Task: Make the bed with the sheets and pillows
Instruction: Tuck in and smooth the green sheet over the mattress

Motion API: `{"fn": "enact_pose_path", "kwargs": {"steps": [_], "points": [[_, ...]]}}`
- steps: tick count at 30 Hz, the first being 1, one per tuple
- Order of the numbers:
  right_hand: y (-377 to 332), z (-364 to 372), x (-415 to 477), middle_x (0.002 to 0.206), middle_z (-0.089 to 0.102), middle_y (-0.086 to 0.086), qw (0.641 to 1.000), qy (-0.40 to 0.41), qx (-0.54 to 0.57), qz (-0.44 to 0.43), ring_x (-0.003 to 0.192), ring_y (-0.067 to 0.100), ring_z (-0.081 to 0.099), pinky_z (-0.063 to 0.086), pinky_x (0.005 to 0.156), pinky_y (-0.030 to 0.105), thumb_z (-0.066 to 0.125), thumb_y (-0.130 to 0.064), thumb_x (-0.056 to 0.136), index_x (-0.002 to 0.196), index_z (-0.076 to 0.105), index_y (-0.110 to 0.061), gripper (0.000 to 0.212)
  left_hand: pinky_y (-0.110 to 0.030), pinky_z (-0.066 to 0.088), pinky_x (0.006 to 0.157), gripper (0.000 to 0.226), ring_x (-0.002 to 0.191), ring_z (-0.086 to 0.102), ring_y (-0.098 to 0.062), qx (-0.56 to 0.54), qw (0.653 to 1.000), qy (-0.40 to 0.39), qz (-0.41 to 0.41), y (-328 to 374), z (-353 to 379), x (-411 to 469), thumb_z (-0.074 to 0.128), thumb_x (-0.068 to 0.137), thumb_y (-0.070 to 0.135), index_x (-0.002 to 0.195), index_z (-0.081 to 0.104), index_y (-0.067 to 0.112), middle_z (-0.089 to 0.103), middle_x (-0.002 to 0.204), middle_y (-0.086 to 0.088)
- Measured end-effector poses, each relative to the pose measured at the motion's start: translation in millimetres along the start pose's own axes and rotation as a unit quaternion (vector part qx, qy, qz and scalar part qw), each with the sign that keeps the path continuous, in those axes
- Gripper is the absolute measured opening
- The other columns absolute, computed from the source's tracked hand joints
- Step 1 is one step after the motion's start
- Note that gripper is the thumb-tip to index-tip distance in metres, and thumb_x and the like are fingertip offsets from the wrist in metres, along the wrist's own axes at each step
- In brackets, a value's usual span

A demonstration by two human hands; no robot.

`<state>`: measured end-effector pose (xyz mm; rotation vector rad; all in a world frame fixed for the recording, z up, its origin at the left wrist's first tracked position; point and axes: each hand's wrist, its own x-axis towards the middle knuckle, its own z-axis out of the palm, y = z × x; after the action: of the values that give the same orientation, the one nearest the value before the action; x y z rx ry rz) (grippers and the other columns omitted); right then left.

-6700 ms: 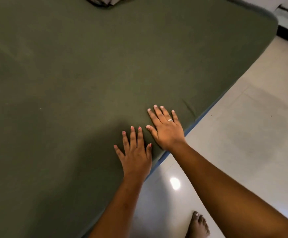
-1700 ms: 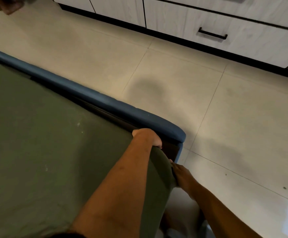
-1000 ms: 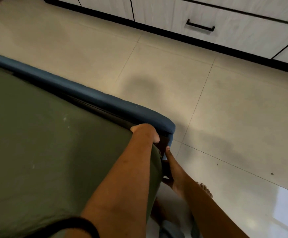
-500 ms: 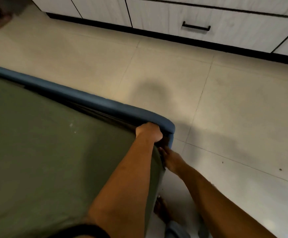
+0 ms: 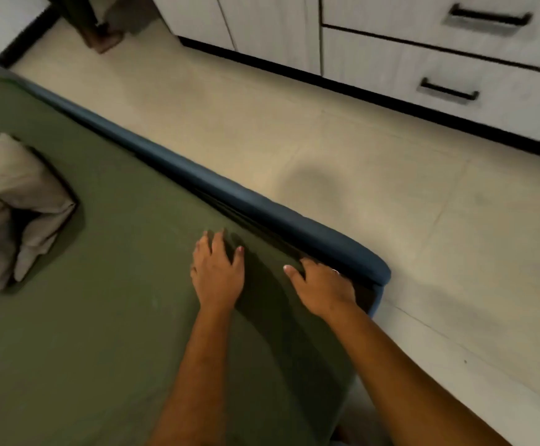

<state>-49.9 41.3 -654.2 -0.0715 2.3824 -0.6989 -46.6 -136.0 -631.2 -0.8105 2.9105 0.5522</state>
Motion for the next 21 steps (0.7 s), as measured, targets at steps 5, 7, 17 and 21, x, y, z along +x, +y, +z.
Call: {"fn": "enact_pose_path", "kwargs": {"steps": [5, 7, 17, 21], "points": [[-11.5, -12.6, 17.3, 0.149, 0.04, 0.008, 0.982, -0.117, 0.146, 0.039, 0.135, 0.028, 0.039, 0.031, 0.109, 0.044, 0.018, -0.067, 0.093, 0.146, 0.036, -0.025, 0.07, -0.056, 0.011, 0.115, 0.072, 0.148, -0.006, -0.021, 0.0, 0.986, -0.149, -0.073, -27.7, 9.9, -21.1, 0.041, 0.095, 0.054, 0.152, 0.003, 0.035, -0.009, 0.161, 0.002], [-19.2, -12.5, 29.8, 0.148, 0.041, 0.007, 0.966, -0.164, 0.191, 0.063, 0.133, 0.028, 0.041, 0.032, 0.11, 0.041, 0.02, -0.073, 0.088, 0.144, 0.039, -0.026, 0.076, -0.057, 0.007, 0.114, 0.073, 0.147, -0.012, -0.021, -0.001, 0.983, -0.168, -0.072, -34.5, 10.8, -21.5, 0.038, 0.095, 0.056, 0.151, -0.005, 0.037, -0.015, 0.16, 0.002], [-111.7, 0.4, 102.5, 0.156, 0.027, 0.006, 0.982, -0.139, 0.113, -0.064, 0.142, 0.026, 0.028, 0.024, 0.116, 0.041, 0.028, -0.055, 0.098, 0.151, 0.024, -0.02, 0.065, -0.068, -0.002, 0.108, 0.066, 0.143, -0.026, -0.023, -0.075, 0.961, -0.163, -0.213, -3.9, 7.6, 39.5, 0.032, 0.098, 0.053, 0.147, -0.012, 0.046, -0.029, 0.155, 0.005], [-151.6, -14.0, 132.0, 0.148, 0.04, 0.01, 0.971, -0.138, -0.067, -0.183, 0.133, 0.027, 0.042, 0.037, 0.105, 0.037, 0.035, -0.037, 0.101, 0.148, 0.03, -0.015, 0.052, -0.061, 0.002, 0.112, 0.057, 0.145, -0.022, -0.022, -0.074, 0.938, -0.093, -0.326, 22.7, 17.4, 66.7, 0.025, 0.102, 0.044, 0.146, -0.012, 0.048, -0.025, 0.157, 0.008]]}}
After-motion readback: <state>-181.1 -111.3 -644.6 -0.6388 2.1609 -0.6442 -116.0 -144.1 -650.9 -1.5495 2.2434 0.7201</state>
